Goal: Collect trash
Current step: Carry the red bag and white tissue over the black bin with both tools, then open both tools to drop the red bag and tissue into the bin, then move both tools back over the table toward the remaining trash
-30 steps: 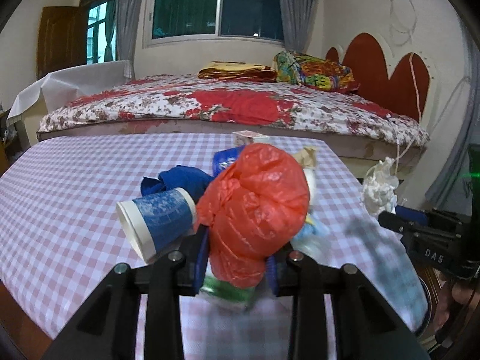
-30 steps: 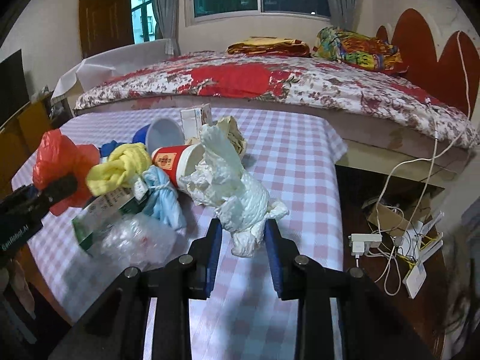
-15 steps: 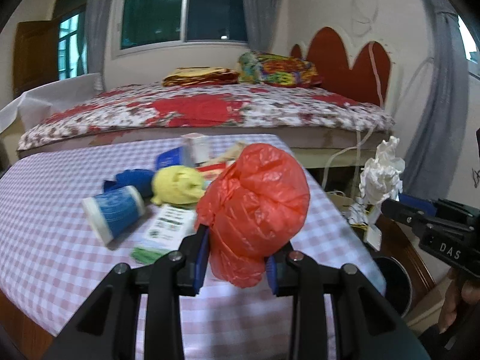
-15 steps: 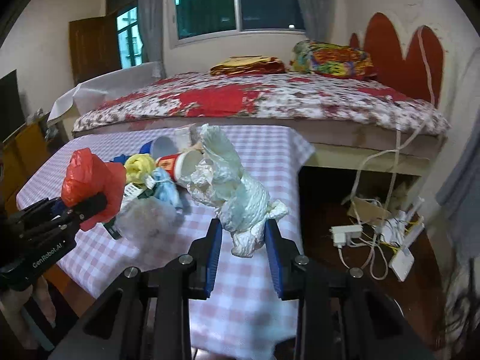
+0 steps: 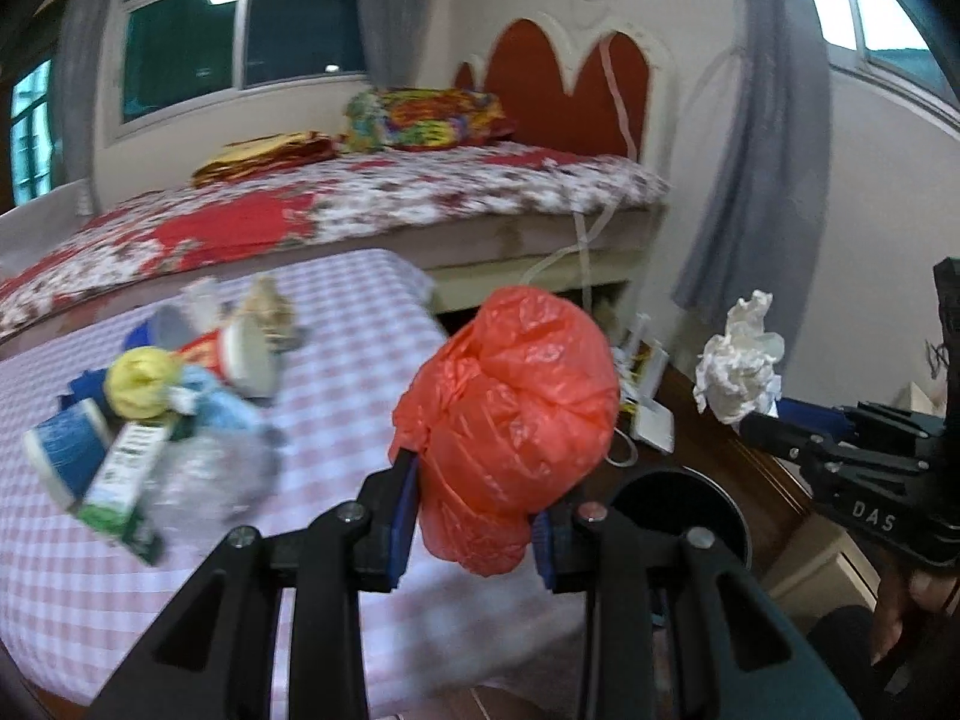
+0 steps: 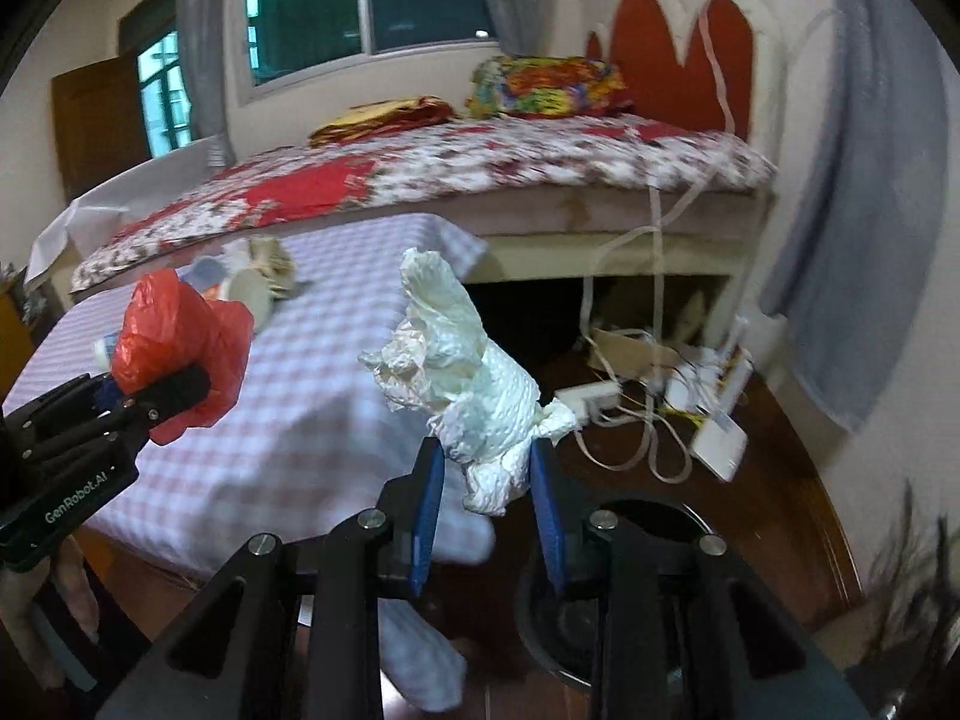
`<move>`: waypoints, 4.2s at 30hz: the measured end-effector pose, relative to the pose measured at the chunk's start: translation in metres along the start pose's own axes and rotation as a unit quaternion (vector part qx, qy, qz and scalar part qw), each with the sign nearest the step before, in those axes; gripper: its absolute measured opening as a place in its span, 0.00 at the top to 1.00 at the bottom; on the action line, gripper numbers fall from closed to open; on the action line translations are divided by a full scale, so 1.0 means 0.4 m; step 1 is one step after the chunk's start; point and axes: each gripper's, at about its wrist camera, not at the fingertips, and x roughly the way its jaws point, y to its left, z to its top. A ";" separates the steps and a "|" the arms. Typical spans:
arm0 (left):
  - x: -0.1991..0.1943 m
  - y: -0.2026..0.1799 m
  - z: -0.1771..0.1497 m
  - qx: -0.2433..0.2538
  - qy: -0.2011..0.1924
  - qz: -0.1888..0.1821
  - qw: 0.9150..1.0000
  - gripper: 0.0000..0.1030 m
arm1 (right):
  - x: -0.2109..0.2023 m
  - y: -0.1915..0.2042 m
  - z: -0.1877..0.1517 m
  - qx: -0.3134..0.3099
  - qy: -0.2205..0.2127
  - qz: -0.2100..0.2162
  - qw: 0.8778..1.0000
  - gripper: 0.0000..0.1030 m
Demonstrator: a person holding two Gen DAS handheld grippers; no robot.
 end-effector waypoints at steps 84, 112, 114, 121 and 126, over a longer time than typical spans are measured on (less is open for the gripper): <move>0.223 -0.390 -0.104 0.100 0.147 -0.089 0.980 0.06 | 0.032 -0.406 -0.220 0.081 0.101 -0.170 0.977 0.00; -0.064 0.135 -0.032 -0.038 0.022 0.088 0.995 0.06 | 0.069 0.085 0.015 -0.061 0.017 -0.028 0.998 0.00; -0.083 0.188 -0.045 -0.054 0.020 0.106 0.993 0.06 | 0.086 0.148 0.029 -0.076 0.014 -0.010 0.997 0.00; -0.143 0.369 -0.106 -0.109 0.018 0.179 0.978 0.06 | 0.132 0.333 0.055 -0.111 0.016 0.045 0.993 0.00; -0.156 0.459 -0.150 -0.137 0.025 0.204 0.969 0.08 | 0.166 0.470 0.062 -0.135 0.020 0.076 0.988 0.00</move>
